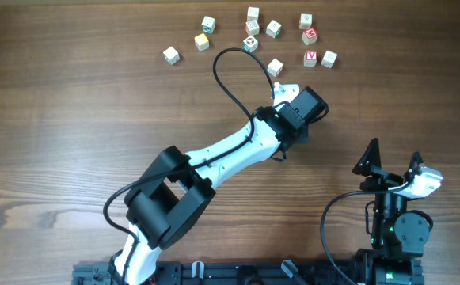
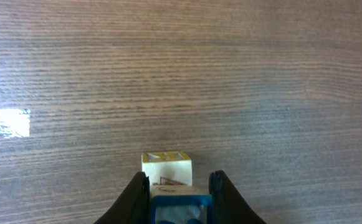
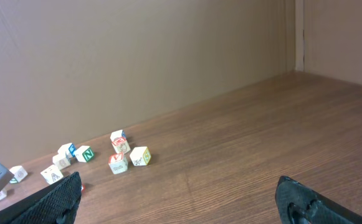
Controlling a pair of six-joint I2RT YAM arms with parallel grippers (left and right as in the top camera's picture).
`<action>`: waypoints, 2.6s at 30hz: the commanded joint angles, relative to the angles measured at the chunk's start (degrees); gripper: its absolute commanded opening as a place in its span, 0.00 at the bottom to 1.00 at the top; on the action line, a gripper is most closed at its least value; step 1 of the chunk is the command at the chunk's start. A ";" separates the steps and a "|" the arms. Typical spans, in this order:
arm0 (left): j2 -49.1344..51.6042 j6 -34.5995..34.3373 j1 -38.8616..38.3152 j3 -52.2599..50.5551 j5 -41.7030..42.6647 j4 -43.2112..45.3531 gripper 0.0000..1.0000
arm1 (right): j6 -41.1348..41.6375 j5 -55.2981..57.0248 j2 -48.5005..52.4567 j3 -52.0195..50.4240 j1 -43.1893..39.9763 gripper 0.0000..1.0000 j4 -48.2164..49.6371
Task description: Form a tower
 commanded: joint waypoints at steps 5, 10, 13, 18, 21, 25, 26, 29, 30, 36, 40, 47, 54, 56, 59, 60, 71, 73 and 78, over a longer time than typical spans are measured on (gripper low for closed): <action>0.63 -0.57 0.04 -0.55 -2.58 1.05 0.23 | -0.96 -0.04 -0.35 -0.07 -0.17 1.00 0.13; 2.16 -0.57 0.04 -0.55 -2.54 1.49 0.27 | -0.96 -0.07 -0.35 -0.07 -0.17 1.00 0.13; 2.16 -0.57 0.04 -0.55 -2.54 1.64 0.30 | -0.96 -0.07 -0.35 -0.07 -0.17 1.00 0.13; 2.16 -0.57 0.04 -0.55 -2.56 1.66 0.34 | -0.96 -0.04 -0.35 -0.07 -0.17 1.00 0.13; 2.16 -0.57 0.04 -0.52 -2.56 1.68 0.34 | -0.96 -0.07 -0.35 -0.07 -0.17 1.00 0.13; 2.14 -0.55 0.04 -0.52 -2.56 2.27 0.34 | -0.98 -0.04 -0.35 -0.07 -0.17 1.00 0.13; 2.14 -0.55 0.04 -0.52 -2.56 2.43 0.34 | -0.96 -0.07 -0.35 -0.07 -0.17 1.00 0.13; 1.68 -0.55 0.04 -0.52 -2.54 2.47 0.35 | -0.98 -0.07 -0.35 -0.07 -0.17 1.00 0.13; 1.22 -0.55 0.04 -0.52 -2.56 2.47 0.34 | -0.96 -0.07 -0.35 -0.07 -0.17 1.00 0.13; -1.70 0.33 0.04 -0.52 -2.80 2.45 0.39 | -0.96 -0.07 -0.35 -0.07 -0.17 1.00 0.13; -2.99 0.37 0.17 -0.52 -4.11 2.45 0.46 | -0.96 -0.07 -0.35 -0.07 -0.17 1.00 0.13; -9.25 16.28 8.26 3.85 -13.25 10.01 0.86 | -0.96 -0.04 -0.35 -0.07 -0.17 1.00 0.13; -14.97 16.94 22.95 10.84 -13.14 2.38 1.00 | -0.96 -0.07 -0.35 -0.07 -0.17 1.00 0.13; -20.72 16.92 25.46 10.82 -13.11 -2.75 1.00 | -0.98 -0.07 -0.35 -0.07 -0.17 1.00 0.13; -30.34 16.85 29.79 10.82 -13.09 -12.72 1.00 | -0.98 -0.04 -0.35 -0.07 -0.17 1.00 0.13; -32.28 16.63 31.12 10.82 -13.05 -14.99 1.00 | -0.98 -0.07 -0.35 -0.07 -0.17 1.00 0.13; -34.16 11.89 33.92 10.62 -9.18 -37.57 1.00 | 76.83 -19.30 -0.26 -0.07 -0.17 1.00 0.11; -33.97 11.43 34.53 10.62 -9.18 -39.12 1.00 | 84.48 -18.95 -0.24 -0.04 -0.17 1.00 3.85; -33.97 3.96 41.18 10.62 -9.18 -37.73 1.00 | 45.86 -29.03 6.75 8.00 -0.17 1.00 4.11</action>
